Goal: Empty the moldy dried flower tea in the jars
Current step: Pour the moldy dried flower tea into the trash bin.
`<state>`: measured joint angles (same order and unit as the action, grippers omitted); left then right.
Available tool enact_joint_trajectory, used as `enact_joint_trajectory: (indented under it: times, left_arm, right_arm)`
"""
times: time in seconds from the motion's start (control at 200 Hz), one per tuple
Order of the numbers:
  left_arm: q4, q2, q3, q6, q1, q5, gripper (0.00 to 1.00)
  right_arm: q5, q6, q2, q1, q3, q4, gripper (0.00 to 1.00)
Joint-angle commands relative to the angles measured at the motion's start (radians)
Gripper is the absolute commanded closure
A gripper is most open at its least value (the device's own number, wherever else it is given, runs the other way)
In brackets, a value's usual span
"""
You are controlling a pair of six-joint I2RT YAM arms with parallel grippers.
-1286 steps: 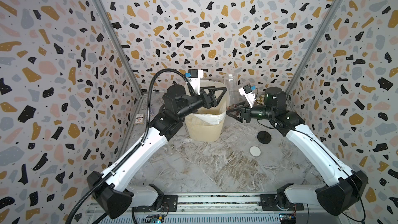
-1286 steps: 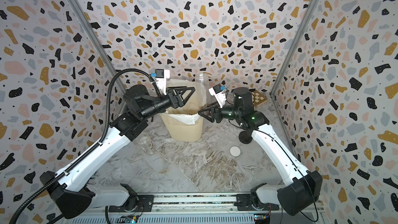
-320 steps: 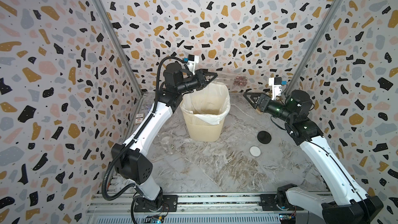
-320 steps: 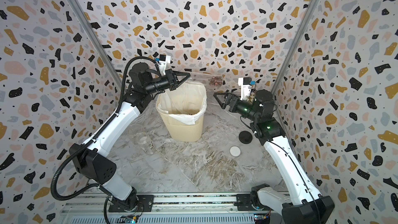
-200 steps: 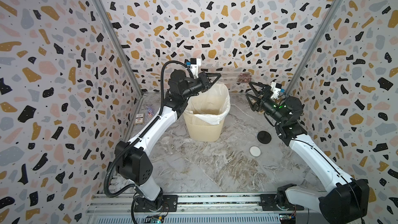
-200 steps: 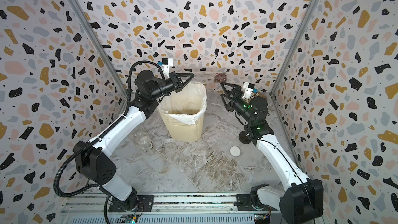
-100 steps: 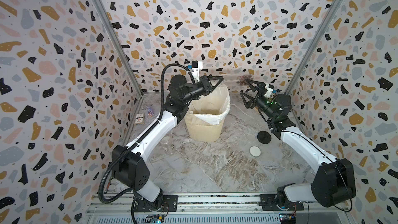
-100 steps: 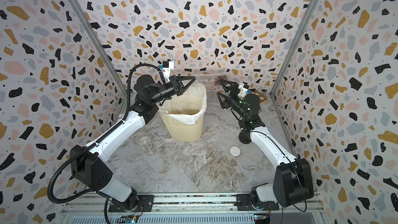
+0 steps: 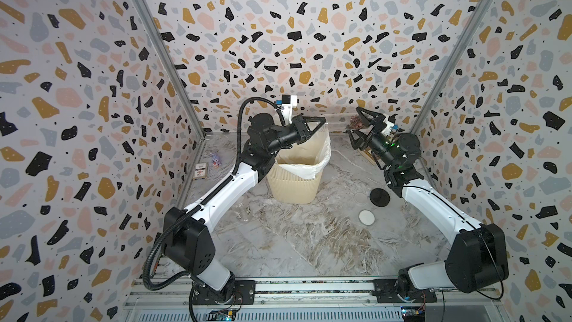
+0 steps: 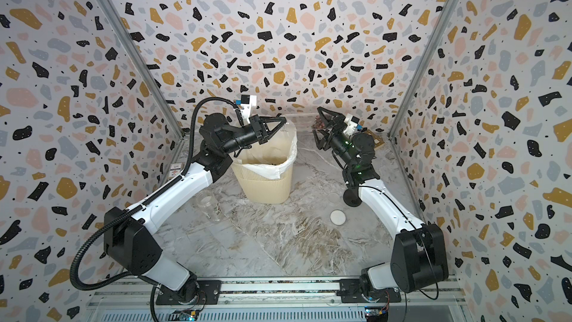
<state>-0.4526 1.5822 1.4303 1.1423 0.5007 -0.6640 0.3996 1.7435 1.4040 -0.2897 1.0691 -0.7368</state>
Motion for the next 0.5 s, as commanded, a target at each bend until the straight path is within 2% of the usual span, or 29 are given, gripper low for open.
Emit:
enact_joint_trajectory:
  times: [0.0,0.06,0.24,0.491]
  left_arm:
    - [-0.092,-0.037,-0.011,0.003,0.004,-0.004,1.00]
    - [-0.093,-0.039,-0.016,0.003,0.004,-0.004,1.00]
    - [-0.117,-0.034,-0.026,0.020,0.004,-0.011,1.00]
    - [-0.130,-0.035,-0.035,0.027,0.004,-0.015,1.00]
  right_arm:
    - [0.001,-0.001,-0.010,0.007,0.038,-0.042,0.15]
    - [0.001,0.000,-0.010,0.009,0.035,-0.043,0.25]
    - [-0.001,0.007,-0.007,0.013,0.030,-0.055,0.38]
    - [0.001,0.001,-0.002,0.014,0.032,-0.055,0.47]
